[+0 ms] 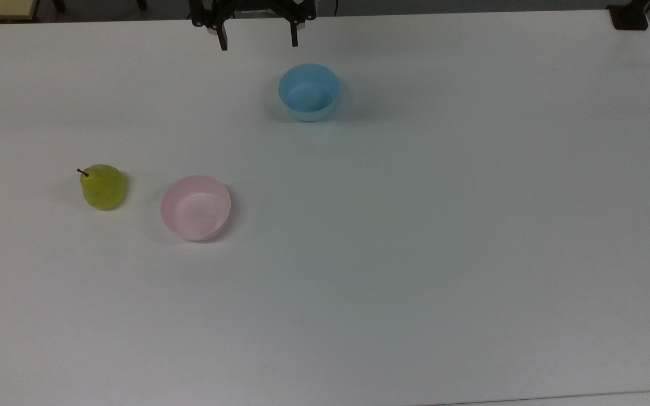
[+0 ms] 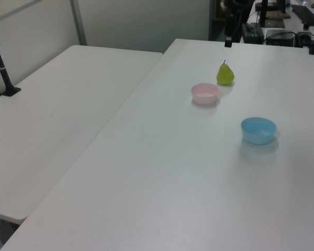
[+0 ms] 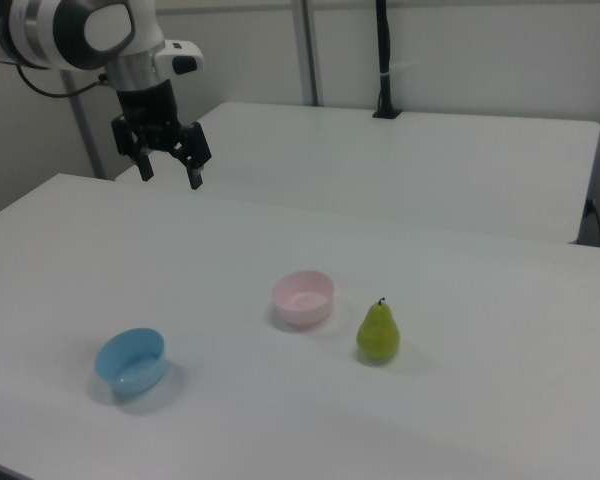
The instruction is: Place the pear in the bowl
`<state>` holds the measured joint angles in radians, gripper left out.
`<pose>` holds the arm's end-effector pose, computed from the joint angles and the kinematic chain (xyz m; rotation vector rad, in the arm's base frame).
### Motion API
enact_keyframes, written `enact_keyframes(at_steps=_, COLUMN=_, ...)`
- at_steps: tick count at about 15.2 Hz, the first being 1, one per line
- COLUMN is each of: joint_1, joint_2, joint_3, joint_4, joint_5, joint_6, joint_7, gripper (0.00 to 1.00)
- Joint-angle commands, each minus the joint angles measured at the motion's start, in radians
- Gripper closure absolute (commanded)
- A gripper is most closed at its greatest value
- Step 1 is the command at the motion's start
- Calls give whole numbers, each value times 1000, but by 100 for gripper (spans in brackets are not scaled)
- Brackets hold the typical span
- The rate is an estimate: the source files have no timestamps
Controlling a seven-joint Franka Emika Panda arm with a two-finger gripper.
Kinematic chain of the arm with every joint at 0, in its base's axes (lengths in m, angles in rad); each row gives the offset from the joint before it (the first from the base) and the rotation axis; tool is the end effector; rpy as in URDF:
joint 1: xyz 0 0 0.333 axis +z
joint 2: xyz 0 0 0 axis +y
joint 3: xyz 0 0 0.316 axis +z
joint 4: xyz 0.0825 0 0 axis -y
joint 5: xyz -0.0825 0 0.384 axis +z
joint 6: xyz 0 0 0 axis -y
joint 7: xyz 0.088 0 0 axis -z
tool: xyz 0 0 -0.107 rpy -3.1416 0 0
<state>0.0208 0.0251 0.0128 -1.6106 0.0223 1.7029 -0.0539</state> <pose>0.5735 0.0213 0.6034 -3.1152 -0.1329 -0.1052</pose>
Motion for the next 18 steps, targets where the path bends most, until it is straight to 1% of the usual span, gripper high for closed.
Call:
enact_keyframes(at_steps=1, joint_1=30, joint_2=4, joint_3=-22, joint_4=6, joint_5=18, joint_6=6, joint_7=18, gripper=0)
enact_keyframes(at_steps=11, joint_1=30, joint_2=3, joint_3=-22, joint_4=3, joint_5=16, joint_6=6, joint_7=19, gripper=0)
enact_keyframes(at_steps=12, joint_1=19, joint_2=1, joint_3=-22, joint_4=3, joint_5=10, joint_6=1, joint_7=-1, gripper=0)
enact_keyframes(at_steps=13, joint_1=11, joint_2=1, joint_3=-22, joint_4=1, joint_5=5, joint_6=0, joint_7=-35, gripper=0)
enact_keyframes(at_steps=14, joint_1=-14, joint_2=6, joint_3=-22, joint_4=1, joint_5=4, joint_6=0, joint_7=-110, gripper=0)
enact_keyframes(at_steps=17, joint_1=-109, joint_2=39, joint_3=-19, joint_4=11, joint_5=1, joint_6=3, joint_7=-445, gripper=0)
enact_keyframes(at_steps=18, joint_1=-145, joint_2=53, joint_3=-19, joint_4=12, joint_5=-21, joint_6=13, joint_7=-487, gripper=0)
